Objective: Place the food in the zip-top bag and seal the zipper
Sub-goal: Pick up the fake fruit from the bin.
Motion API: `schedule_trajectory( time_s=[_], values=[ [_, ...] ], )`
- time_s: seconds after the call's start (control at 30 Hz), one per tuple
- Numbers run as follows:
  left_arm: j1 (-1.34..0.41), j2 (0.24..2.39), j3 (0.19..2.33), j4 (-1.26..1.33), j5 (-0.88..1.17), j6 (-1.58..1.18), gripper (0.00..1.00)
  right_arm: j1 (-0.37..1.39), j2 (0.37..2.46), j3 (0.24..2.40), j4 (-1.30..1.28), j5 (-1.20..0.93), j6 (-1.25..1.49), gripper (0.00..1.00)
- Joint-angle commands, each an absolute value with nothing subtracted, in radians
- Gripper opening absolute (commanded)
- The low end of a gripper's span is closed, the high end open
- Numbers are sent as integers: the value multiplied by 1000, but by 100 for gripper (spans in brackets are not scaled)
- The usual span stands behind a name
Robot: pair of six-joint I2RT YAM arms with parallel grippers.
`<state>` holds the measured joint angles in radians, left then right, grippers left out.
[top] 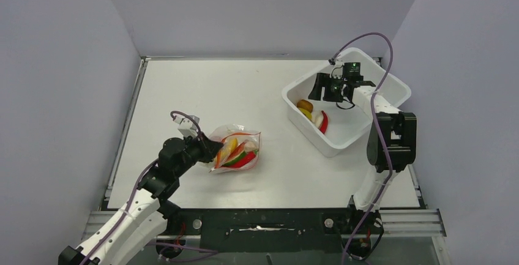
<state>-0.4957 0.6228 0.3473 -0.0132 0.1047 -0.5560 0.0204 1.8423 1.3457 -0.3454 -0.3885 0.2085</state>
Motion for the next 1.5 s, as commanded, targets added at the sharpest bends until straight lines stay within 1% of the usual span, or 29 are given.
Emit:
schedule_trajectory(
  time_s=[0.0,0.07,0.27,0.5,0.63,0.73,0.83,0.9,1.23,1.47],
  values=[
    [-499,635,429,-69,66,-600,0,24,1853,1345,-299,-499,189,71],
    [-500,644,450,-90,83,-606,0,31,1884,1369,-304,-516,178,70],
    [-499,640,474,-147,88,-608,0,62,1978,1454,-350,-464,159,65],
    [-499,676,488,-132,95,-612,0,68,2039,1479,-325,-478,152,66],
    [-500,699,490,-105,106,-606,0,78,2043,1455,-312,-473,140,66],
    [-499,705,481,-92,108,-619,0,78,2042,1447,-305,-471,141,60],
    [-500,695,486,-95,106,-627,0,78,2030,1447,-304,-469,144,49],
    [-499,684,491,-107,91,-625,0,78,2017,1445,-304,-464,145,45],
    [-499,665,505,-147,68,-609,0,76,1938,1415,-291,-407,157,35],
    [-498,671,500,-135,60,-605,0,66,1888,1405,-314,-375,147,32]
  ],
)
